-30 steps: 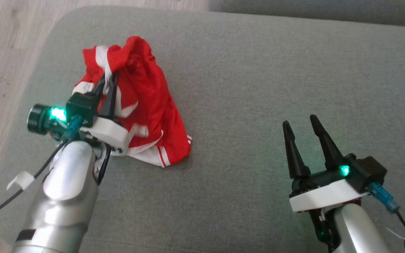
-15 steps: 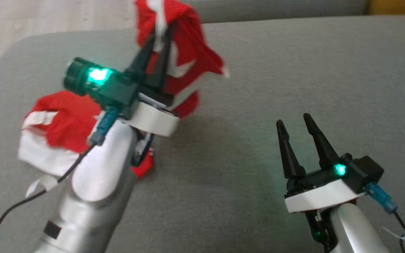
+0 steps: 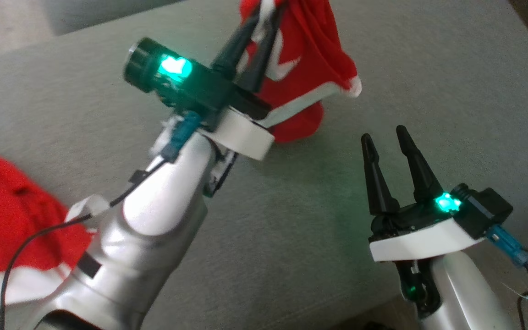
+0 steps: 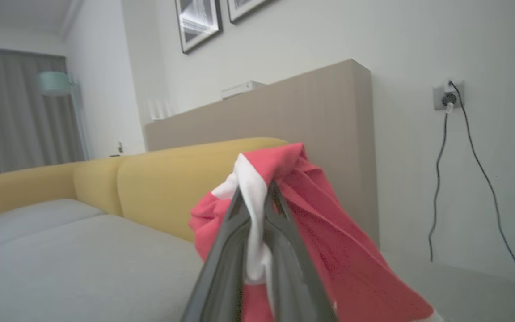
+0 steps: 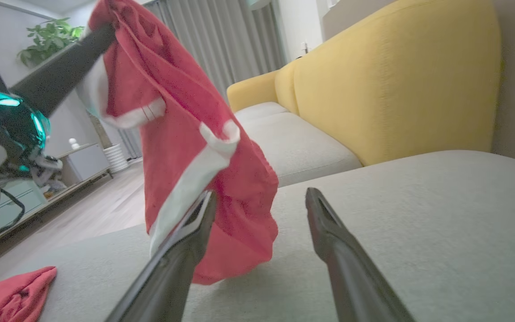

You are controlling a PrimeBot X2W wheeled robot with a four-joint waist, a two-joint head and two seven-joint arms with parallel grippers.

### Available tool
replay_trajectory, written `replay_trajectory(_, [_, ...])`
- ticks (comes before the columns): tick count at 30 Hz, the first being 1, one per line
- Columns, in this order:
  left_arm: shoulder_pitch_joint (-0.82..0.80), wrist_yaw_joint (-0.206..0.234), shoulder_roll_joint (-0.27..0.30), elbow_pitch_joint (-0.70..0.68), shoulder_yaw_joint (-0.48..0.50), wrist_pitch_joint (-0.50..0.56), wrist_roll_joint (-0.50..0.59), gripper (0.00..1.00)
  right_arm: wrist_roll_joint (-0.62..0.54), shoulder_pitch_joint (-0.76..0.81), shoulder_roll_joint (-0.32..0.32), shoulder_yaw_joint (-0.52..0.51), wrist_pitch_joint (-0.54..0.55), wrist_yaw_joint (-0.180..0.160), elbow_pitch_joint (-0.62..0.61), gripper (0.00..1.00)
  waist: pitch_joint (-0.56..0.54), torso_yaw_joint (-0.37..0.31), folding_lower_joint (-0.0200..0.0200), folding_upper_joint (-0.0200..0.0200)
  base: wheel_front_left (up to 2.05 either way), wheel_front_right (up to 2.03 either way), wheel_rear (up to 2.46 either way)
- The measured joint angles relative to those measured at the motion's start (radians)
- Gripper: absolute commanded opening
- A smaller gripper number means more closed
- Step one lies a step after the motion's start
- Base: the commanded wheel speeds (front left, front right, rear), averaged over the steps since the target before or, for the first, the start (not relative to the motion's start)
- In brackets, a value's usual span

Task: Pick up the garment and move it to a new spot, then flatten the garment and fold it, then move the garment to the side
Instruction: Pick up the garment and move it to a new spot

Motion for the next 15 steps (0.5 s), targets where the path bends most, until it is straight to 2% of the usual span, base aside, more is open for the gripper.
replay_trajectory(1, [-0.008, -0.001, 0.0, 0.021, -0.024, 0.002, -0.011, 0.17, 0.007, 0.0, 0.0, 0.0, 0.0, 0.0, -0.002, 1.0, 0.009, -0.021, 0.0, 0.0, 0.0, 0.0, 0.0])
replay_trajectory(2, [-0.013, -0.003, 0.0, 0.041, -0.048, 0.009, -0.019, 0.68, 0.009, 0.0, 0.0, 0.001, 0.0, 0.0, -0.003, 1.0, 0.017, -0.04, 0.0, 0.0, 0.0, 0.0, 0.0])
replay_trajectory(3, [-0.015, -0.005, -0.001, 0.059, -0.074, 0.017, -0.027, 1.0, 0.012, 0.0, 0.0, 0.002, 0.0, 0.0, -0.006, 1.0, 0.026, -0.058, 0.0, 0.0, 0.0, 0.0, 0.0])
replay_trajectory(9, [-0.019, 0.016, -0.002, 0.122, -0.158, 0.0, -0.073, 1.0, 0.016, 0.0, 0.0, -0.008, 0.0, 0.0, -0.016, 1.0, 0.079, -0.106, 0.0002, 0.0, 0.0, 0.0, 0.0])
replay_trajectory(15, [-0.037, 0.047, 0.0, 0.176, -0.176, -0.036, -0.082, 1.0, 0.013, 0.0, 0.0, -0.03, 0.0, 0.0, -0.015, 1.0, 0.075, -0.052, 0.0, 0.0, 0.0, 0.0, 0.0])
